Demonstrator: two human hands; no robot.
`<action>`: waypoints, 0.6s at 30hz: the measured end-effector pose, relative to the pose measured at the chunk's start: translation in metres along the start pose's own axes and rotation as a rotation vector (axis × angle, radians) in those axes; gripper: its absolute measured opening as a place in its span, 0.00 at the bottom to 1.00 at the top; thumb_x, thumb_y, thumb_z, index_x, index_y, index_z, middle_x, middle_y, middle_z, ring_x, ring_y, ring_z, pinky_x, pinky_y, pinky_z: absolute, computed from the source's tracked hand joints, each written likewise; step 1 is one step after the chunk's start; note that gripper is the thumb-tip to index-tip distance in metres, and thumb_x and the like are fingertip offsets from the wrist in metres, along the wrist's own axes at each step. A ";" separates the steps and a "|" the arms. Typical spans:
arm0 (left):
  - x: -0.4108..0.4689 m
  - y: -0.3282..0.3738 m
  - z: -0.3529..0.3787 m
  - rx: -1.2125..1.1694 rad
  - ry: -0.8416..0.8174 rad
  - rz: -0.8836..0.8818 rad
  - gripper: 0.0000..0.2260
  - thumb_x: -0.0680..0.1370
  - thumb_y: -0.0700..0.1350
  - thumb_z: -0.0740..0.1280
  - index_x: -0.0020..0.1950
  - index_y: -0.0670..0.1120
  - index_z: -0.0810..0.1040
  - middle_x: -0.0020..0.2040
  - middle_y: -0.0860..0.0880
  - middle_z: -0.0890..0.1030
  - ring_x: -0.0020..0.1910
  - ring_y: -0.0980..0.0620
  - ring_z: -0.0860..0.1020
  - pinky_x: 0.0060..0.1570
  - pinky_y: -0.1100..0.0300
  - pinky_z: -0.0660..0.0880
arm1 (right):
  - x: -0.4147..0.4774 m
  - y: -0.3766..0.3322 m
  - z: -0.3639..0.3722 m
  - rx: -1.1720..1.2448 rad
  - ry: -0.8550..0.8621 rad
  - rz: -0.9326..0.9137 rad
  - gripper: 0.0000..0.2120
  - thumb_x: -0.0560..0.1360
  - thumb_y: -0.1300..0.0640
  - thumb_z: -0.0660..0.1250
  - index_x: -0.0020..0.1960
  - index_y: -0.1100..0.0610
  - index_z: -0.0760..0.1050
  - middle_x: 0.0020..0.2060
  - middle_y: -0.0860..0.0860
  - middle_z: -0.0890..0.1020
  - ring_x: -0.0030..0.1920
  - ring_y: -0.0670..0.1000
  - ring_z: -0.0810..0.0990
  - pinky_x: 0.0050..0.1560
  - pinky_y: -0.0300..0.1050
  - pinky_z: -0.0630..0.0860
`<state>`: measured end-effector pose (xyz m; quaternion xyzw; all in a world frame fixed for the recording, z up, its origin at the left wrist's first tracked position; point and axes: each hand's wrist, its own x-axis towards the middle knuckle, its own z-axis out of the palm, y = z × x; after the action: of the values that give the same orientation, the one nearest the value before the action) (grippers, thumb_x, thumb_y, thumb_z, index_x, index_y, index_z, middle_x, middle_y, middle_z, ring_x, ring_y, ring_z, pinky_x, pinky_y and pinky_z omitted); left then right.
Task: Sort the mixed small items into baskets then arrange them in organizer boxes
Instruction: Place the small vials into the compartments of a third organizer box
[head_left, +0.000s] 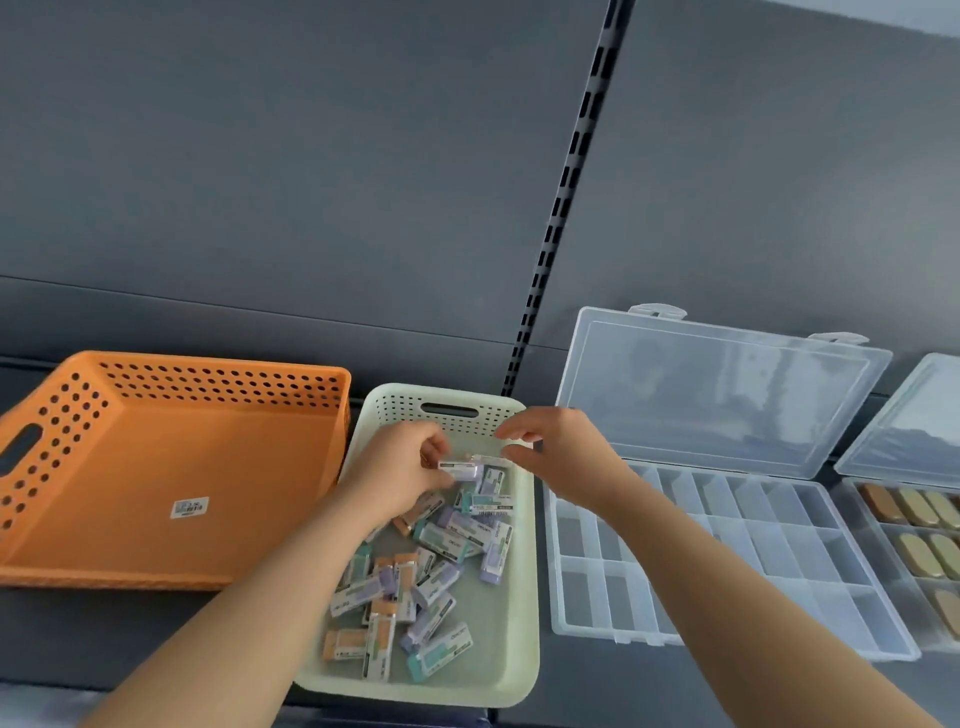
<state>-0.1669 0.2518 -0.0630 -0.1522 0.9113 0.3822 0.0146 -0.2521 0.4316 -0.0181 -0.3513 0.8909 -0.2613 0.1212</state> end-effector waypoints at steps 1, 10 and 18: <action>-0.005 0.000 -0.008 0.011 0.037 0.018 0.15 0.70 0.42 0.75 0.55 0.51 0.79 0.49 0.56 0.80 0.45 0.56 0.78 0.46 0.65 0.74 | 0.007 -0.003 0.001 -0.031 -0.035 -0.008 0.10 0.75 0.60 0.68 0.56 0.56 0.81 0.54 0.50 0.82 0.46 0.44 0.77 0.53 0.34 0.73; -0.074 -0.018 -0.068 -0.419 0.249 -0.109 0.11 0.74 0.41 0.71 0.50 0.56 0.78 0.46 0.59 0.82 0.45 0.59 0.80 0.41 0.67 0.73 | 0.068 -0.017 0.030 -0.621 -0.481 -0.080 0.13 0.77 0.51 0.63 0.53 0.59 0.80 0.51 0.52 0.80 0.55 0.54 0.78 0.57 0.51 0.76; -0.089 -0.013 -0.054 -0.844 0.159 -0.170 0.17 0.76 0.35 0.66 0.61 0.50 0.75 0.51 0.49 0.83 0.51 0.52 0.82 0.54 0.56 0.77 | 0.069 -0.017 0.030 -0.410 -0.418 -0.058 0.09 0.75 0.58 0.63 0.46 0.54 0.82 0.44 0.48 0.83 0.48 0.51 0.79 0.55 0.47 0.77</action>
<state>-0.0731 0.2292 -0.0216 -0.2485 0.6579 0.7055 -0.0876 -0.2804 0.3627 -0.0356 -0.4402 0.8703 -0.0010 0.2211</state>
